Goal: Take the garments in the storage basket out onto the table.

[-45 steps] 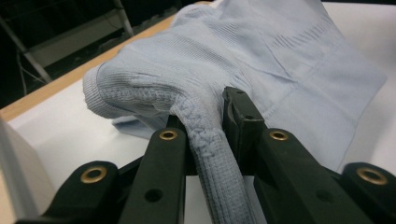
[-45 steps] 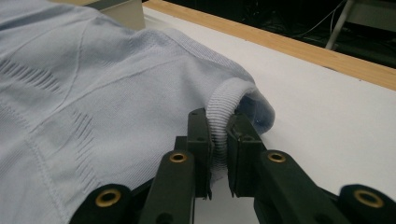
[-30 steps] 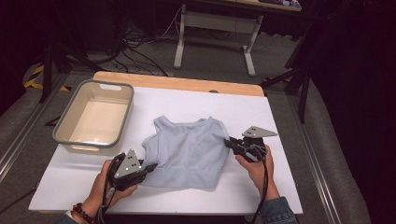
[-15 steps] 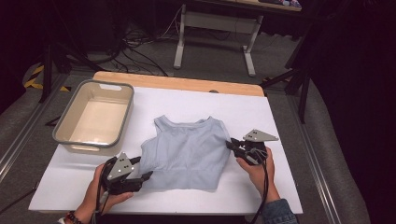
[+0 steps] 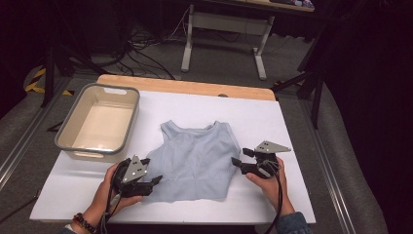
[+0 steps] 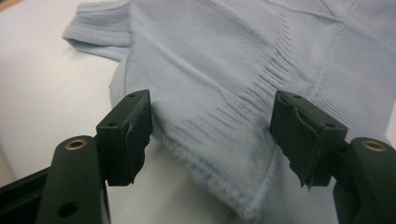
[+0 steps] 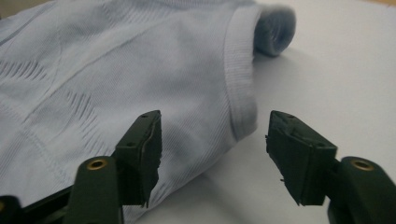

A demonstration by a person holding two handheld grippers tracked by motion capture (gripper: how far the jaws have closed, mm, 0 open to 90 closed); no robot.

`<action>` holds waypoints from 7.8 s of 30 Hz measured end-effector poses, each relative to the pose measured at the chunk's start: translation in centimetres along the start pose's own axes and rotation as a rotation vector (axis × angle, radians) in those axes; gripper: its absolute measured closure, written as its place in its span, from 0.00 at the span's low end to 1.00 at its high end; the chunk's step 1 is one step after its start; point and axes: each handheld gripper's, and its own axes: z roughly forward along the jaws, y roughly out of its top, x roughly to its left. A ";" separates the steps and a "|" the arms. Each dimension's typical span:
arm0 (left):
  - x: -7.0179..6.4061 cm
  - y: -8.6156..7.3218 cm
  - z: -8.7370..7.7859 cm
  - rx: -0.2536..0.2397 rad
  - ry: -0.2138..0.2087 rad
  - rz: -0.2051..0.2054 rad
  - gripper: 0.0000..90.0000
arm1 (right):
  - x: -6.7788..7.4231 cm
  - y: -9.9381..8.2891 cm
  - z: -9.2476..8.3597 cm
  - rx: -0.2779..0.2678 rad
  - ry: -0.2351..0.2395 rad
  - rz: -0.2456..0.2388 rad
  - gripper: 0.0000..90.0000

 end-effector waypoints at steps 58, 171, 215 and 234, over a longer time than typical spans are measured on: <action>1.8 0.5 1.9 0.188 0.074 0.214 0.99 | 0.7 -1.1 2.4 0.003 0.037 -0.008 0.52; -0.9 6.2 0.9 -0.075 0.008 0.207 0.92 | 1.7 2.2 1.4 0.023 0.011 -0.219 0.91; -0.1 -0.8 -0.4 0.022 -0.027 0.140 0.38 | 2.3 -2.1 -2.4 -0.059 0.001 -0.115 0.65; 0.4 -0.8 1.2 0.121 -0.126 0.118 0.88 | 2.8 -2.8 0.0 0.056 -0.031 -0.072 0.96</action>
